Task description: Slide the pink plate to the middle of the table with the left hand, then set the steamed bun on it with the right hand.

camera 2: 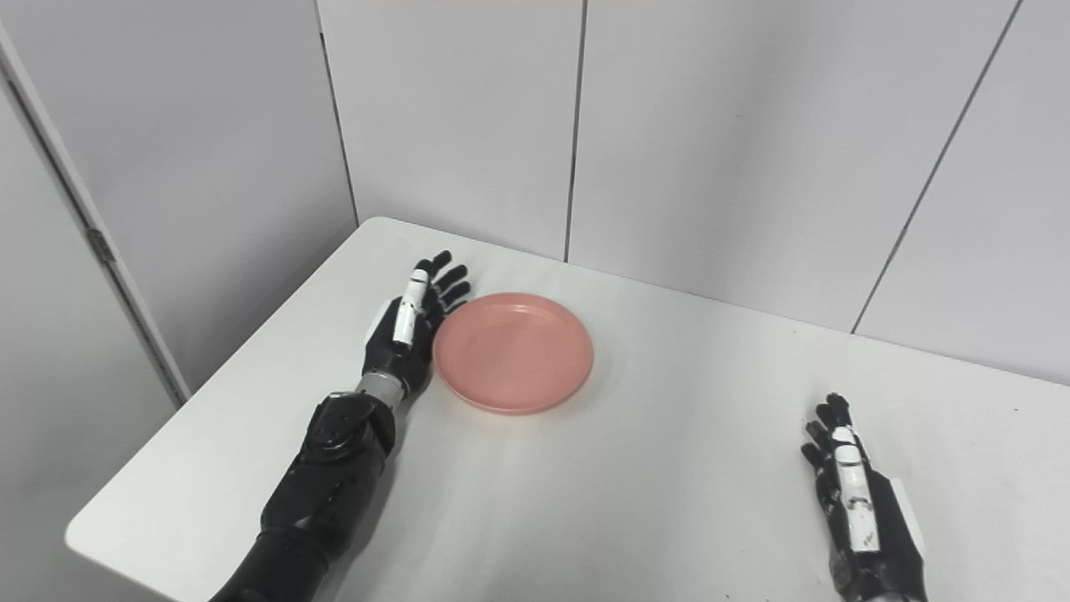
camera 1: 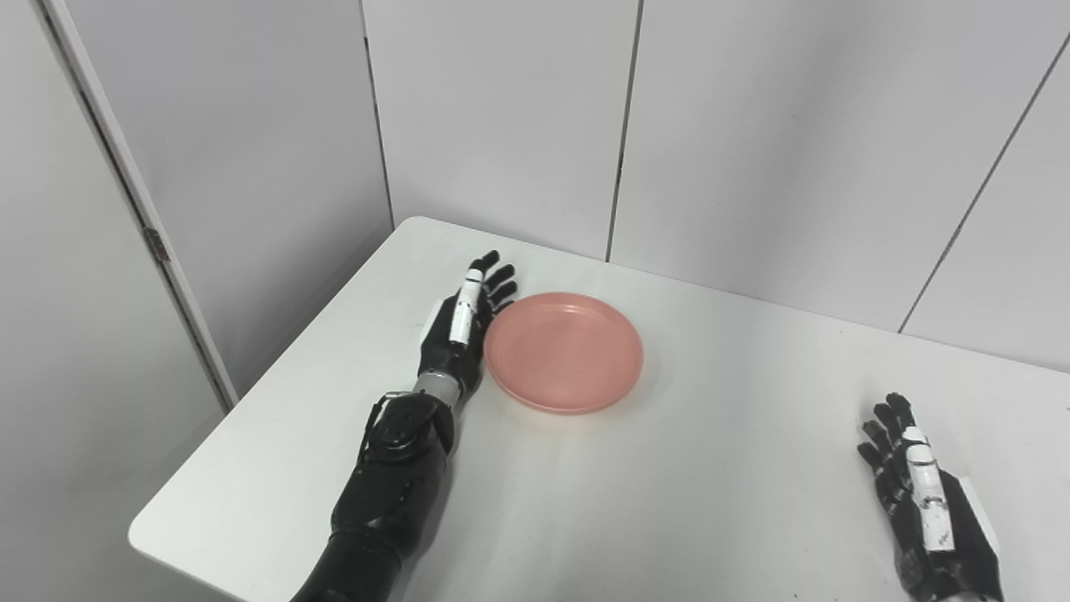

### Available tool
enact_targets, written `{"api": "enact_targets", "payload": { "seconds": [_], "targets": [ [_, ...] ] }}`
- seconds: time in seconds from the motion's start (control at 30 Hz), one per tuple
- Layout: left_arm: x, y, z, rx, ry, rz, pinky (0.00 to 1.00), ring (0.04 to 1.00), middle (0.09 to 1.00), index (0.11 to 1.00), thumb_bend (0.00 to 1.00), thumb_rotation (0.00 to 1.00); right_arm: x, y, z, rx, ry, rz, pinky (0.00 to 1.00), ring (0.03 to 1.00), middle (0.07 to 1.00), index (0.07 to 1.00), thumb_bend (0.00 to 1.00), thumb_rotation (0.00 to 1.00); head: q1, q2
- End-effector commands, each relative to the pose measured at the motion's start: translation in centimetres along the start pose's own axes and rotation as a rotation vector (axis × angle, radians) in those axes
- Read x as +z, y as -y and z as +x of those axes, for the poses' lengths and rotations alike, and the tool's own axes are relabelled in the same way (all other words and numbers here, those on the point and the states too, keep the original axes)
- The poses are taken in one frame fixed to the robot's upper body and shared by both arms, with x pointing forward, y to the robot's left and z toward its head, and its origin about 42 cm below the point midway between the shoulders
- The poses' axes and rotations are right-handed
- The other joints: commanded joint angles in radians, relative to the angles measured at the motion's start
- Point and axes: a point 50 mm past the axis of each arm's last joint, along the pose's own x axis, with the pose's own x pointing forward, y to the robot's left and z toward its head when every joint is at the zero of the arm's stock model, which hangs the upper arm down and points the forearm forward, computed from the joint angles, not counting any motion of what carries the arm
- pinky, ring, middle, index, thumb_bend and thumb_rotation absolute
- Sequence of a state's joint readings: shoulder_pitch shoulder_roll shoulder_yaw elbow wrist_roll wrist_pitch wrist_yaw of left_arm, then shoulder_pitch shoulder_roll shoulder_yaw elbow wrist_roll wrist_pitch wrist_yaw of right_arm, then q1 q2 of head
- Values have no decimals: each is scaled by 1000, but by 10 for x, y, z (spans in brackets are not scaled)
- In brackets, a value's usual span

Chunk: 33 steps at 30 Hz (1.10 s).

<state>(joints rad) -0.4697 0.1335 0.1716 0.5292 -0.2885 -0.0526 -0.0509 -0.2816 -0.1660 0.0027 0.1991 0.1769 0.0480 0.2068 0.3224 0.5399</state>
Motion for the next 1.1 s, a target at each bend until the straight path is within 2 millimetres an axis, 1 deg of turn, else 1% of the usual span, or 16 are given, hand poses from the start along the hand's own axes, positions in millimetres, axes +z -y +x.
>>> {"api": "enact_targets", "payload": {
  "seconds": [0.0,0.2,0.37,0.4,0.5,0.6,0.63,0.7,0.8,0.9,1.07],
  "targets": [
    [-40,2,-21,-5,-191,-21,917,905,904,912,424,1000,-21,-5,-8,1,-84,2,1000,1000,1000,1000,111,1000,-4,1],
    [-36,24,-31,-97,-216,-43,923,914,908,912,420,1000,-23,-13,-7,-8,-97,-12,1000,1000,1000,1000,140,1000,-96,16],
    [-35,47,-40,-179,-242,-60,951,934,933,933,383,1000,-27,-17,-5,-8,-95,-22,1000,1000,1000,1000,173,1000,-131,24],
    [-36,51,-42,-191,-249,-60,951,932,933,933,380,1000,-27,-18,-5,-7,-97,-24,1000,1000,1000,1000,176,1000,-147,25],
    [-42,62,-47,-229,-262,-51,953,932,934,941,374,1000,-29,-20,-5,-2,-94,-32,1000,1000,1000,1000,203,1000,-166,27],
    [-47,68,-52,-255,-273,-50,957,934,937,947,381,1000,-30,-22,-4,3,-97,-32,1000,1000,1000,1000,213,1000,-180,27],
    [-48,69,-53,-261,-276,-54,966,939,942,951,383,1000,-30,-22,-3,5,-97,-32,1000,1000,1000,1000,195,1000,-180,27],
    [-54,74,-57,-284,-291,-71,967,937,939,946,395,1000,-29,-26,-2,-2,-102,-27,1000,1000,1000,1000,172,1000,-204,29],
    [-60,79,-63,-320,-309,-81,968,938,938,944,402,1000,-29,-30,-1,-9,-100,-24,1000,1000,1000,1000,164,1000,-233,32],
    [-64,79,-67,-353,-317,-78,969,941,947,949,417,1000,-30,-34,-2,-11,-97,-14,1000,1000,1000,1000,169,1000,-271,36],
    [-68,78,-73,-375,-338,-104,955,933,938,937,430,1000,-32,-38,-1,-14,-105,-29,1000,1000,1000,1000,199,1000,-305,41]
  ]
}}
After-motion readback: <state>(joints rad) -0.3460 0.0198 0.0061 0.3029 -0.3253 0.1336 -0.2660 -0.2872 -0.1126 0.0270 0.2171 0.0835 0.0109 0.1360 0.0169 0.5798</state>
